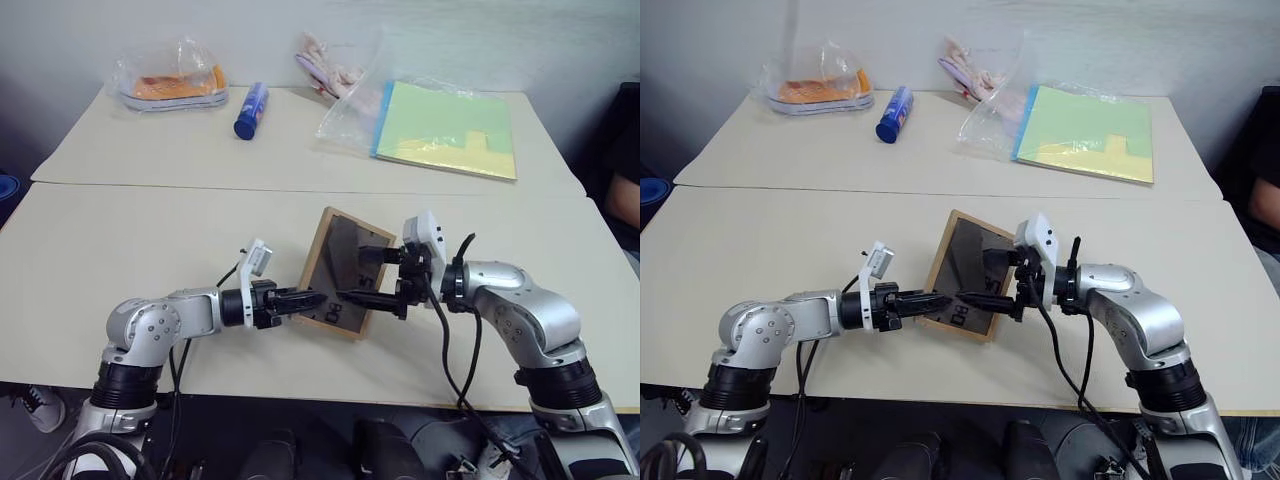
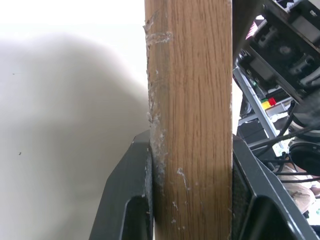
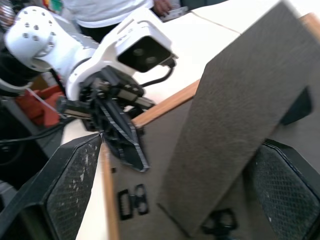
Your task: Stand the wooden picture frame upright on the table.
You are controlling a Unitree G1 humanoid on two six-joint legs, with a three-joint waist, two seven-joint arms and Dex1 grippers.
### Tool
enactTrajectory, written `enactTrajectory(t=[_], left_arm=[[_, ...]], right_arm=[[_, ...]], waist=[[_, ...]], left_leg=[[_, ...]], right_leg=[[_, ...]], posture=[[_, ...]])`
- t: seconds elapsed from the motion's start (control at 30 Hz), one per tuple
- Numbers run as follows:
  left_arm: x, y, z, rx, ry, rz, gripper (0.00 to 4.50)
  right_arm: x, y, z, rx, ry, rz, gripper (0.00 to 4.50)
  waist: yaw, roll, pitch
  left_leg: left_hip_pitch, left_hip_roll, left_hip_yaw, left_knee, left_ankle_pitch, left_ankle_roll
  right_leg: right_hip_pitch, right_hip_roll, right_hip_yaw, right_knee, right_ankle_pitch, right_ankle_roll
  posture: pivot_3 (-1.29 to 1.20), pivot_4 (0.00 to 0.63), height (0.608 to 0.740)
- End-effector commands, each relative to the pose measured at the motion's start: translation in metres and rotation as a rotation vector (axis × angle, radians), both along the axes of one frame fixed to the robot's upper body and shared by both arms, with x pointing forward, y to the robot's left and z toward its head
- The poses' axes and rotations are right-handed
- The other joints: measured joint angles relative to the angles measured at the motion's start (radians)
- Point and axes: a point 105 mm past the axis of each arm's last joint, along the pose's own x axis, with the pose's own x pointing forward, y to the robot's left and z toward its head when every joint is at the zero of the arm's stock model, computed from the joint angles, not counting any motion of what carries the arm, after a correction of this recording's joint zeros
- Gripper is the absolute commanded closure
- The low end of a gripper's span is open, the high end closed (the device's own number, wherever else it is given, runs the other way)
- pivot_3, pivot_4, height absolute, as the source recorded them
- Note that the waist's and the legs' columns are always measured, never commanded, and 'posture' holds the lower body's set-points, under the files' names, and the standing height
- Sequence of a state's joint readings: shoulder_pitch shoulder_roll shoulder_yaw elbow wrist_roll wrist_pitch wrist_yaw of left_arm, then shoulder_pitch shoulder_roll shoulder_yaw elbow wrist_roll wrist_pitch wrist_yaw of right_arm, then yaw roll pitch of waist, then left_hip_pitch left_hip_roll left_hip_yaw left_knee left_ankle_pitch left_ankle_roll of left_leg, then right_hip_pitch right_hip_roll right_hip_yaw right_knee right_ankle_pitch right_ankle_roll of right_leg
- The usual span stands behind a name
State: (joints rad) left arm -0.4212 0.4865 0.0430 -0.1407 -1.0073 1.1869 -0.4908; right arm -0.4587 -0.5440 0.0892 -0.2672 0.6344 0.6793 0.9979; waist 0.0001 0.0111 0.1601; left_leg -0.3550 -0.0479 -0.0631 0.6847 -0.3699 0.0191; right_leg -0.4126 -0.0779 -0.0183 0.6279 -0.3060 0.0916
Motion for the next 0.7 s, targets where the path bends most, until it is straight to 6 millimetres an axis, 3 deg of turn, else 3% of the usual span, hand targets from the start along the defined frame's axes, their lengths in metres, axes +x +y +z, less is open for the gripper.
enactTrajectory(t=[0.03,0.13,0.33,0.5,0.63,0.7], left_arm=[[0.008,0.008,0.012,-0.033,-0.018,0.050,3.20],[0.007,0.008,0.017,-0.079,0.004,0.040,3.20],[-0.002,0.008,0.041,-0.269,0.098,-0.030,3.20],[-0.009,0.025,0.032,-0.230,0.312,-0.084,3.20],[-0.013,0.035,0.032,-0.247,0.462,-0.143,3.20],[-0.014,0.034,0.037,-0.256,0.490,-0.170,3.20]], right_arm=[[-0.019,0.000,0.018,0.022,-0.086,0.097,0.03],[-0.022,-0.007,0.015,-0.019,-0.135,0.102,0.03],[-0.007,-0.034,0.022,-0.045,-0.394,-0.028,0.03],[-0.006,-0.070,0.040,-0.075,-0.593,-0.098,0.03],[-0.007,-0.075,0.021,-0.336,-0.973,0.000,0.03],[0.000,-0.070,0.013,-0.361,-1.082,-0.009,0.03]], waist=[[-0.001,0.000,0.000],[0.001,0.000,0.000],[0.000,-0.001,0.001],[-0.001,-0.001,0.001],[-0.005,-0.001,0.001],[-0.005,-0.002,0.001]], left_leg=[[0.000,0.000,0.000,0.000,0.000,0.000],[0.000,0.000,0.000,0.000,0.000,0.000],[-0.001,0.000,0.000,0.000,0.000,0.000],[0.000,0.000,-0.001,-0.001,0.000,0.000],[0.001,-0.001,-0.003,-0.001,0.000,-0.001],[0.002,-0.003,-0.007,-0.002,0.000,-0.002]], right_leg=[[0.000,0.000,0.000,0.000,0.000,0.000],[0.000,0.000,0.000,0.000,0.000,0.000],[-0.001,0.000,0.000,0.000,0.000,0.000],[-0.001,0.001,0.000,0.001,0.000,0.000],[-0.002,0.002,0.000,0.000,0.000,0.000],[-0.003,0.002,0.001,0.001,0.000,0.000]], posture=[[0.00,0.150,0.740],[0.00,0.150,0.740],[0.00,0.150,0.740],[0.00,0.150,0.740],[0.00,0.150,0.740],[0.00,0.150,0.740]])
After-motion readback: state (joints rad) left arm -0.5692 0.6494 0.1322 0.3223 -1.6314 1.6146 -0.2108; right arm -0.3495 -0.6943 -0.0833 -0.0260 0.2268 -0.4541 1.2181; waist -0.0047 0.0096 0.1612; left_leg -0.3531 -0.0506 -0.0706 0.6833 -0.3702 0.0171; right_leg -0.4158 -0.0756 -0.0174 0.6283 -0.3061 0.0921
